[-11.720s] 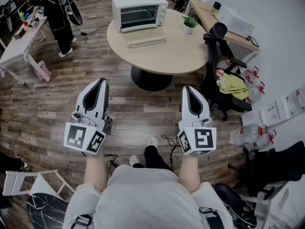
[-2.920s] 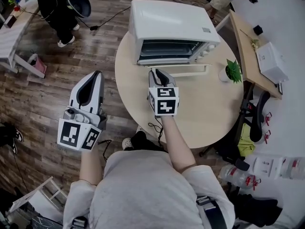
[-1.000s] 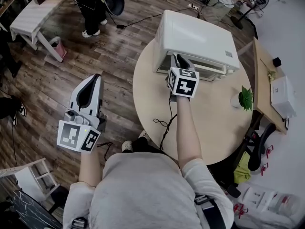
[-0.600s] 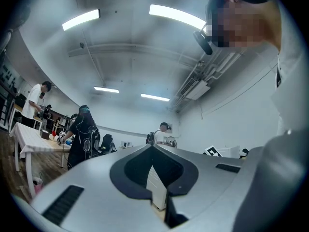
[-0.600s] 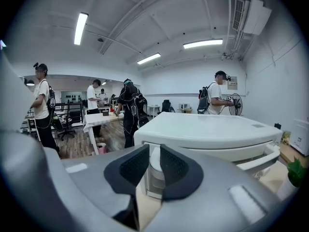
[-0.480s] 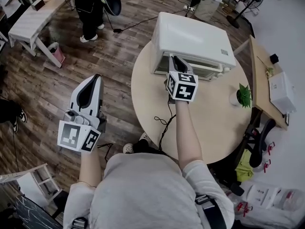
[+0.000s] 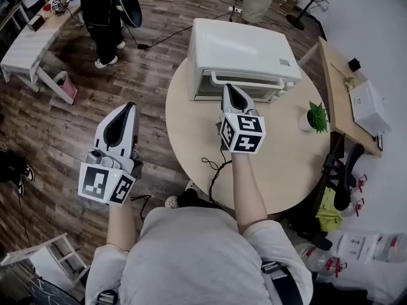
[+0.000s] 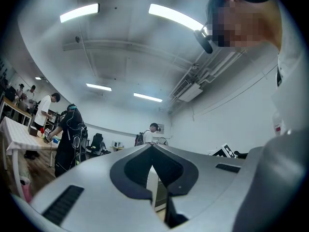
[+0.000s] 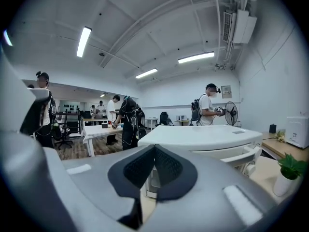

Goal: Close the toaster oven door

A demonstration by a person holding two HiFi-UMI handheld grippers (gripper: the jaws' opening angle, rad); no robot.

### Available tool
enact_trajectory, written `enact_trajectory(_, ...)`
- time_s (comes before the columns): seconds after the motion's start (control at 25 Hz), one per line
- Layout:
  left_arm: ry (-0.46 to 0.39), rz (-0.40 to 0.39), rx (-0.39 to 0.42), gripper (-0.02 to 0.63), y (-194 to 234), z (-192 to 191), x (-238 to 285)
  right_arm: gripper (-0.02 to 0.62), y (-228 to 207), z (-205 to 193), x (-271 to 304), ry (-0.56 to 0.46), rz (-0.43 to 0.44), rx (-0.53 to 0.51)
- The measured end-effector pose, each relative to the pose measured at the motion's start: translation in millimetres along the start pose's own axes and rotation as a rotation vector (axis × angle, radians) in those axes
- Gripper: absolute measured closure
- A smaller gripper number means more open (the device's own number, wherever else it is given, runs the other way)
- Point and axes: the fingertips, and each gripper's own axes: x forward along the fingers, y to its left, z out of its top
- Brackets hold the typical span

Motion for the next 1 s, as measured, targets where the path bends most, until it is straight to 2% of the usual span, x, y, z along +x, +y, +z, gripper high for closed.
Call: enact_trajectory(1.0,-0.028,-0.141,-0.007,0.598,-44.9,8.5,16.9,0.584,-4.8,54.6,-124.2,-0.201,-0.087,-0.038)
